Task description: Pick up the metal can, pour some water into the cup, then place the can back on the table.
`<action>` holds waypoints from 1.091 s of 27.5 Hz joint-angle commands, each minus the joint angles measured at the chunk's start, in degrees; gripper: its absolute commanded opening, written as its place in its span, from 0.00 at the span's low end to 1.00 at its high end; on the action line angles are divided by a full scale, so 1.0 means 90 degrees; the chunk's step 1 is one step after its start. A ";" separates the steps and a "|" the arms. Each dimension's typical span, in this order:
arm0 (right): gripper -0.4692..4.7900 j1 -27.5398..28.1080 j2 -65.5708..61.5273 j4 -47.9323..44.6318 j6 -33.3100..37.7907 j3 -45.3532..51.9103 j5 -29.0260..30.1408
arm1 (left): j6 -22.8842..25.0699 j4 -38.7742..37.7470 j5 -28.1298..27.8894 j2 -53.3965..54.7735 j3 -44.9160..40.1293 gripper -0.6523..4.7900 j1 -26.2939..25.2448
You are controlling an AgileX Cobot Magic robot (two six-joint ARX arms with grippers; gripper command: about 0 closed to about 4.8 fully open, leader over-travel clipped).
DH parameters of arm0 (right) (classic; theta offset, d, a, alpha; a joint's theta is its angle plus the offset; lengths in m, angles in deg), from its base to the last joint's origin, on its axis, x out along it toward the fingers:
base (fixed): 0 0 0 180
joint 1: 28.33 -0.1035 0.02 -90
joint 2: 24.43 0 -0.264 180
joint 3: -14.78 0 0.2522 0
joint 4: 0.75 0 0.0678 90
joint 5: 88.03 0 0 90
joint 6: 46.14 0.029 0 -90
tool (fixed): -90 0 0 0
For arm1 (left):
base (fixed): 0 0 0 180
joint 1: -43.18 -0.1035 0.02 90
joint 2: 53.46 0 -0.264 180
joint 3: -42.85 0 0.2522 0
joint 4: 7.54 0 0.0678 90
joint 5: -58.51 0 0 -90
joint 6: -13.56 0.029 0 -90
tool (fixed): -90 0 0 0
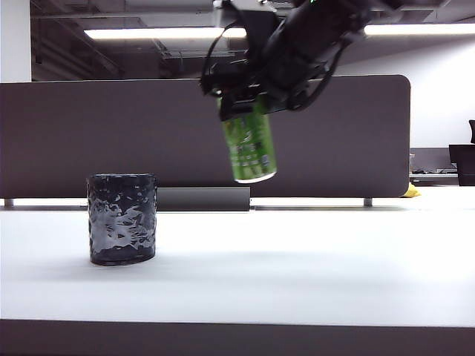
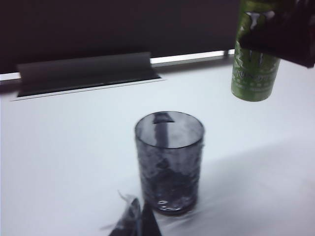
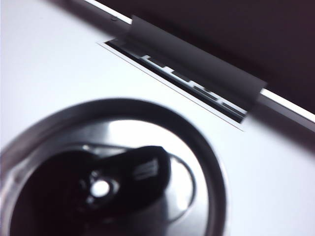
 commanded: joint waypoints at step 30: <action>0.54 -0.0695 -0.1486 -0.0211 -0.2635 -0.1365 0.0005 | 0.0000 0.0085 0.0002 0.0005 0.0007 0.11 -0.0075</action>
